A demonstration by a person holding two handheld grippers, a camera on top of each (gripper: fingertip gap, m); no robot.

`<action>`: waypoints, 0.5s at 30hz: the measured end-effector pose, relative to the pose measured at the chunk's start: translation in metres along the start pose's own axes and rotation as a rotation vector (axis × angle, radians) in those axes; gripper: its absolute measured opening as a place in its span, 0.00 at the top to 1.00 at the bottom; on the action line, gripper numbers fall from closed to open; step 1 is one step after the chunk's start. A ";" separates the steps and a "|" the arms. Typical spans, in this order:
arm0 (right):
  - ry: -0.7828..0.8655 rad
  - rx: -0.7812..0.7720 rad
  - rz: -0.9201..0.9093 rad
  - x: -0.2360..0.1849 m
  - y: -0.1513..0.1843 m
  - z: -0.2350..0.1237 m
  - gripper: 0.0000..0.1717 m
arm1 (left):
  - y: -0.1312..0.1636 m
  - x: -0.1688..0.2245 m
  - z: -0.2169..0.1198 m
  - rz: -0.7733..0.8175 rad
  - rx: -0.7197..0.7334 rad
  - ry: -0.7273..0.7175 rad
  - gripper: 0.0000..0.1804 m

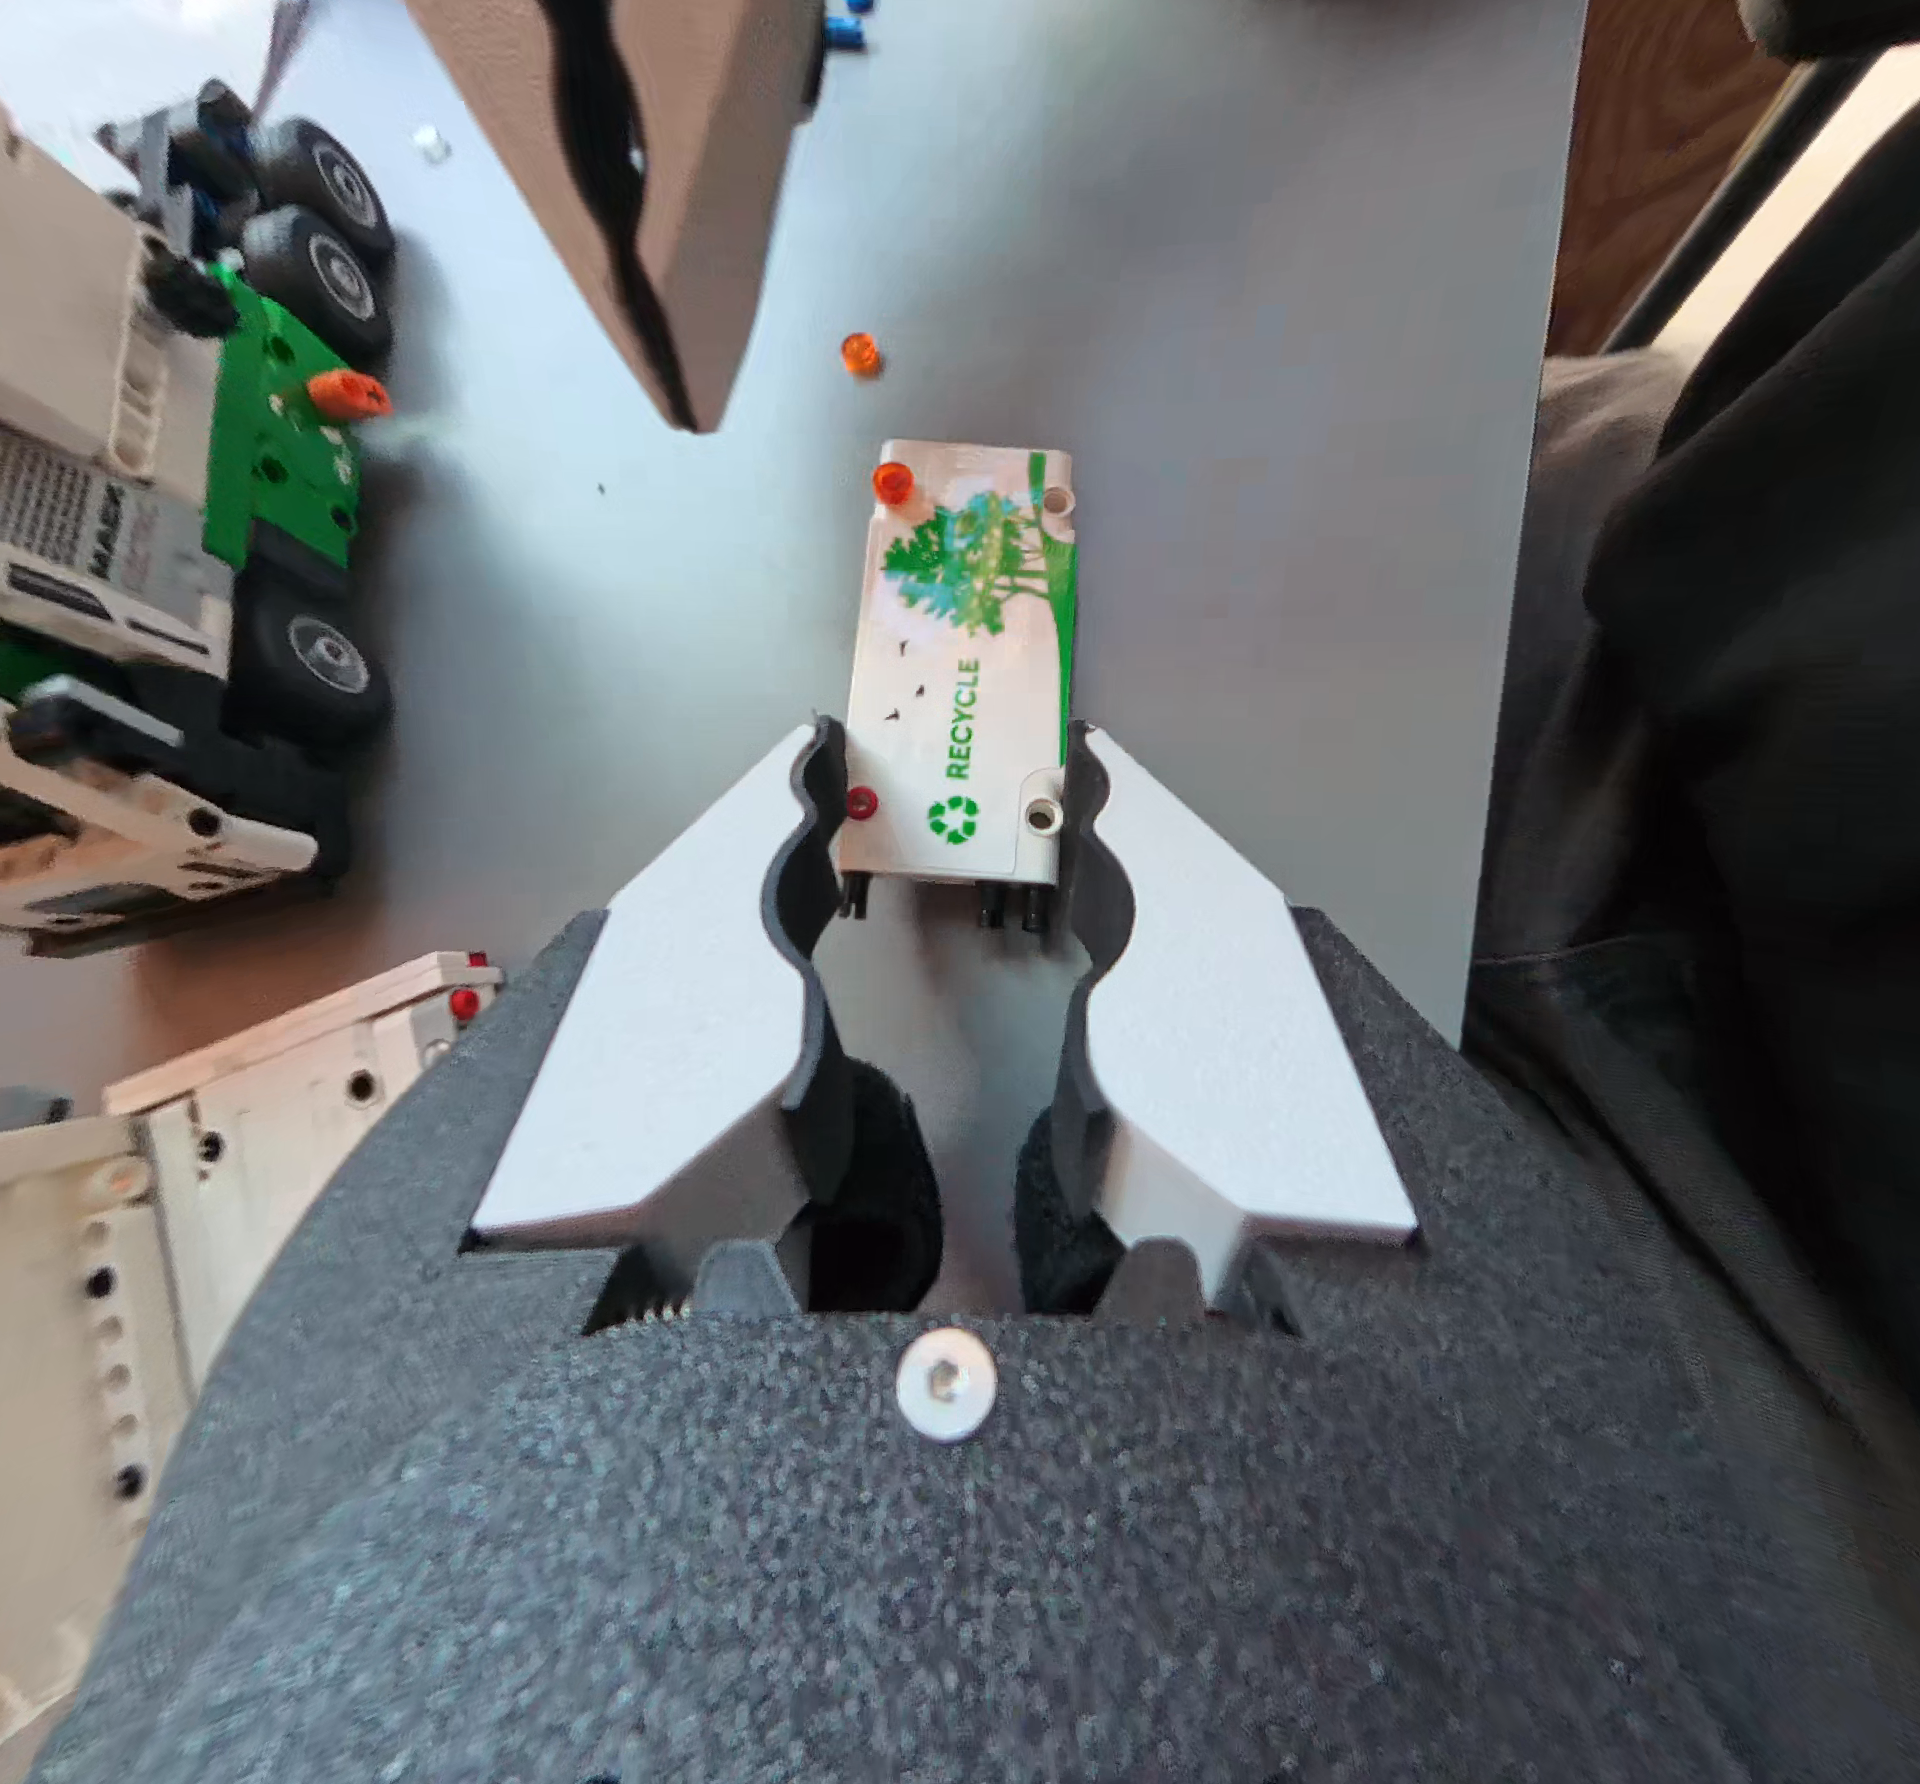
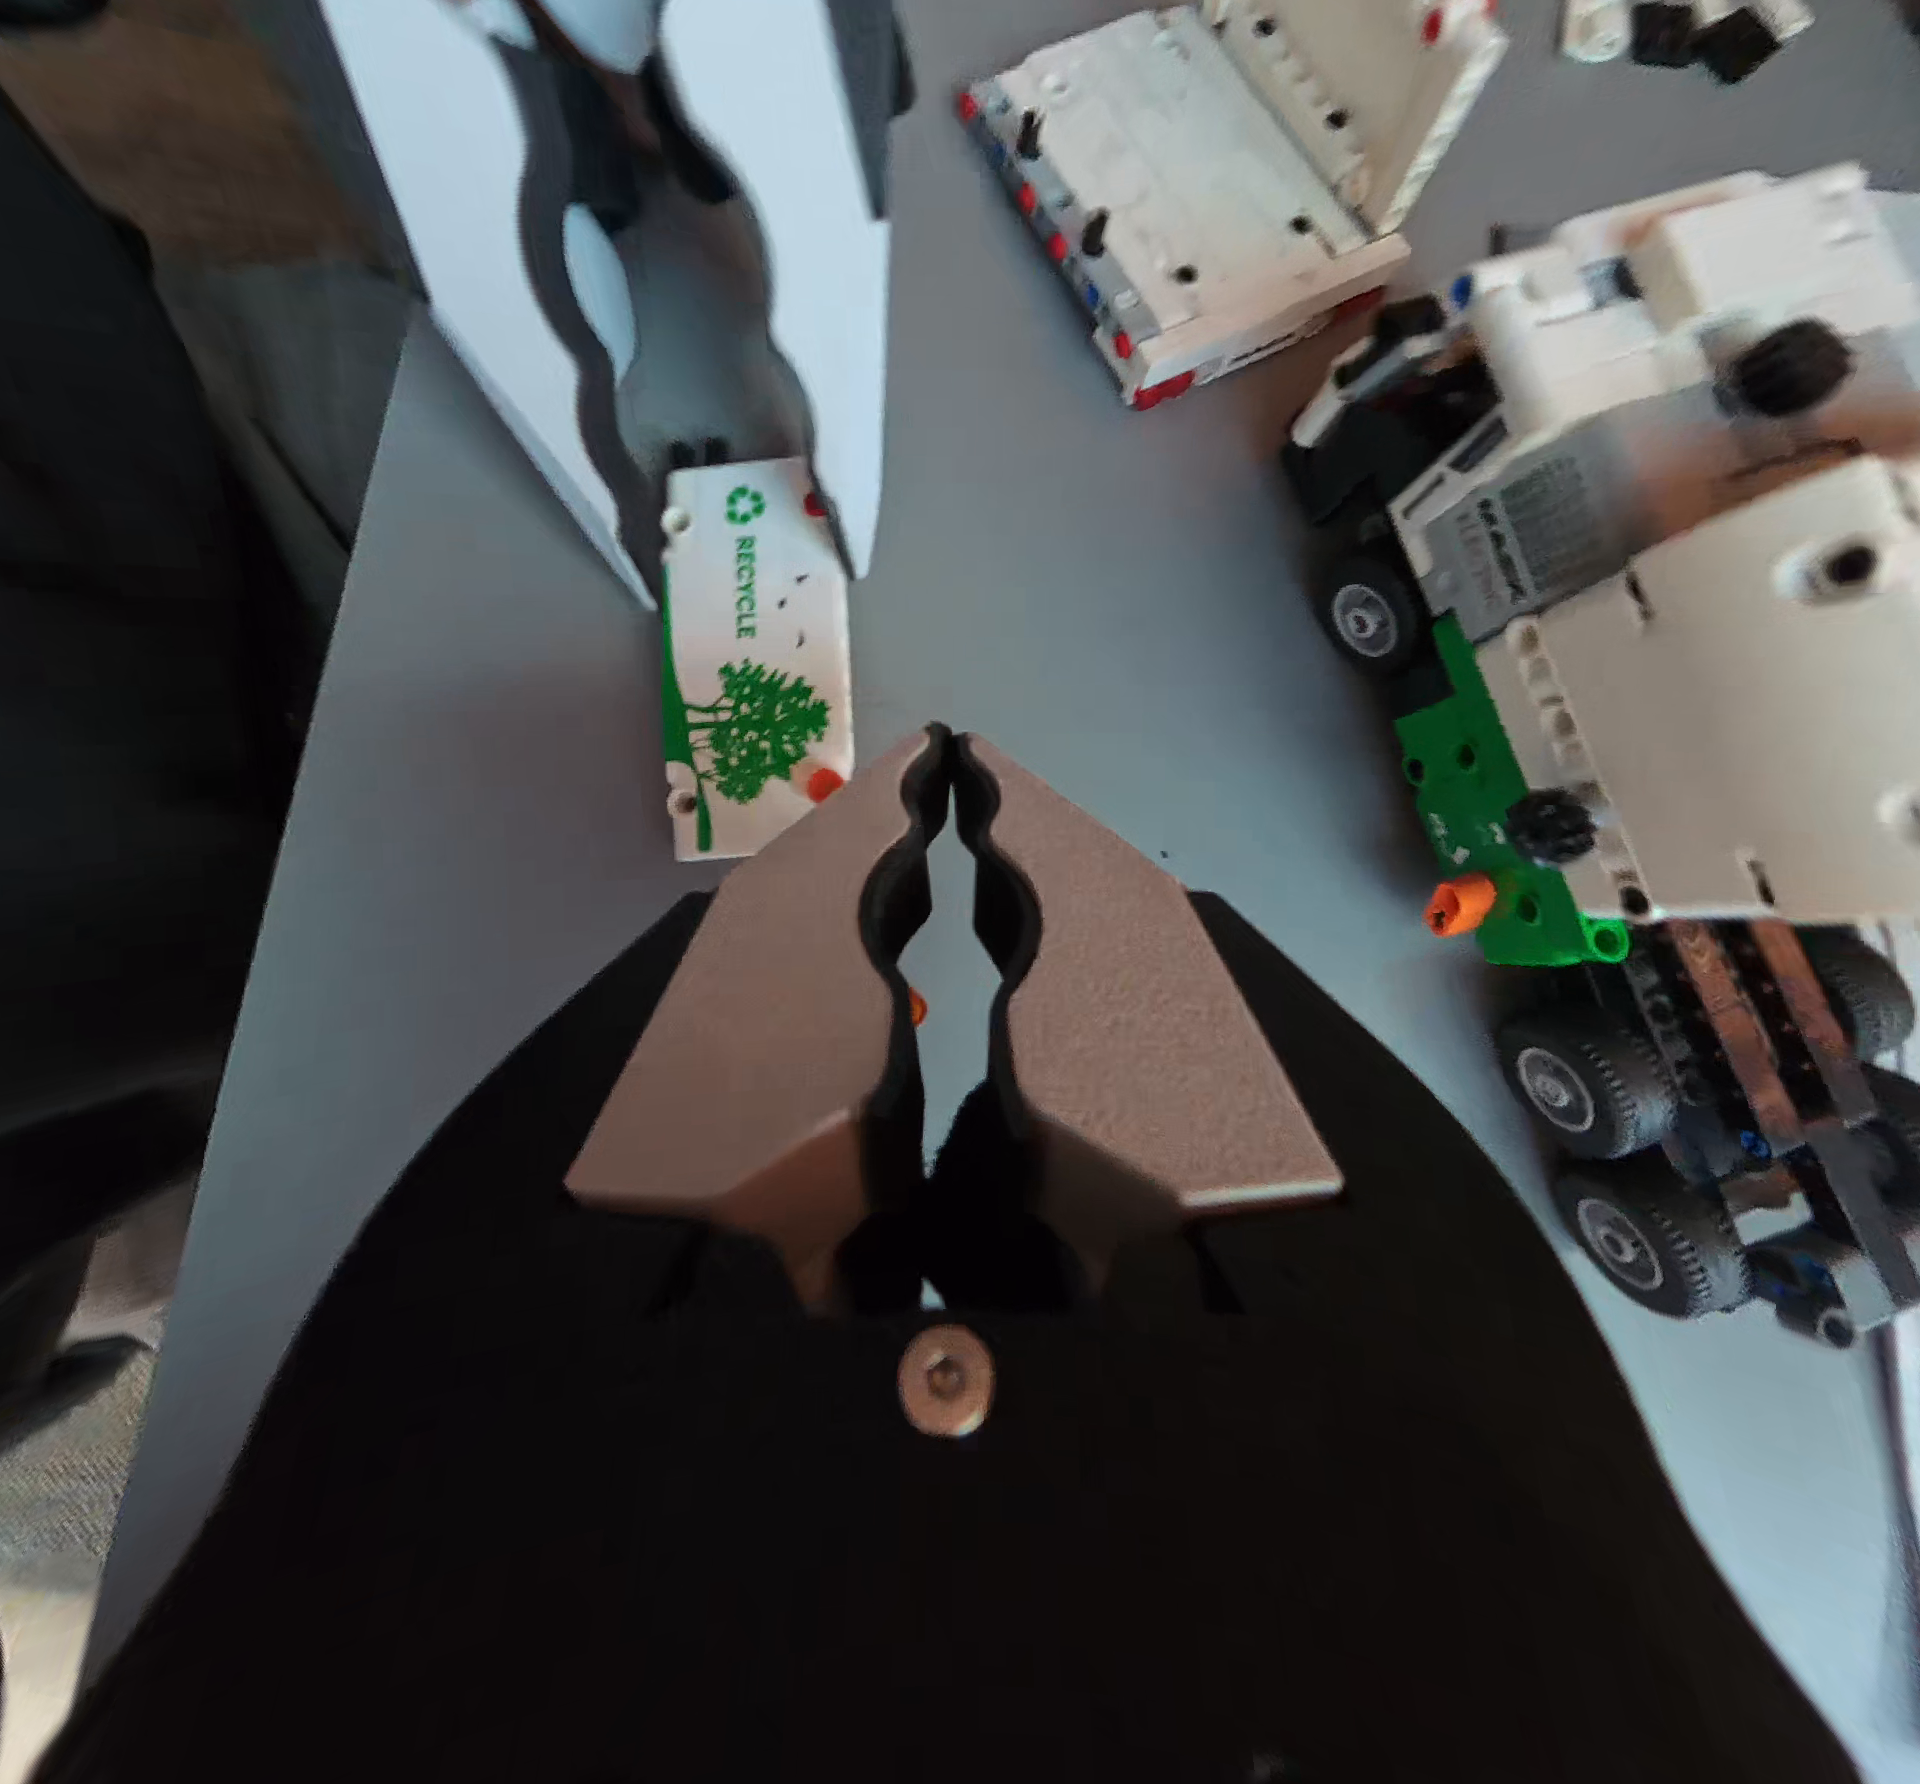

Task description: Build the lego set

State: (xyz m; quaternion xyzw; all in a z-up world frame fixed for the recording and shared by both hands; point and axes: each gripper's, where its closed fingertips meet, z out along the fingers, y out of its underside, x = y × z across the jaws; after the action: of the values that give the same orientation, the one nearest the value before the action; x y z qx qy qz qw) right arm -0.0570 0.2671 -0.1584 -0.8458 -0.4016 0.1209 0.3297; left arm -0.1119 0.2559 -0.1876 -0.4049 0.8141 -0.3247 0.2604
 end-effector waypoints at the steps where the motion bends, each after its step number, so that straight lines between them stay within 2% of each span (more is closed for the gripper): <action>1: -0.010 0.051 0.058 0.003 -0.002 -0.004 1.00 | -0.001 0.001 -0.001 0.047 -0.002 -0.027 0.78; 3: -0.132 0.162 0.206 -0.004 -0.004 -0.011 0.91 | -0.004 0.004 -0.003 0.167 0.001 -0.089 0.77; 6: -0.384 0.265 0.439 -0.028 -0.006 -0.018 0.85 | -0.014 0.009 -0.008 0.360 0.033 -0.199 0.77; 10: -0.416 0.259 0.431 -0.053 0.003 -0.014 0.85 | -0.027 0.016 -0.015 0.514 0.072 -0.286 0.77; 12: -0.461 0.292 0.447 -0.065 -0.002 -0.020 0.87 | -0.030 0.015 -0.015 0.547 0.064 -0.316 0.77; 15: -0.418 0.273 0.431 -0.071 0.004 -0.019 0.89 | -0.034 0.017 -0.016 0.583 0.058 -0.342 0.77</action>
State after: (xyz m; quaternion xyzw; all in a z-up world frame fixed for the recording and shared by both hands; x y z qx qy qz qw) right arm -0.0915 0.2030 -0.1511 -0.8161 -0.2526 0.4115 0.3174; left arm -0.1148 0.2314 -0.1547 -0.1959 0.8307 -0.1870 0.4864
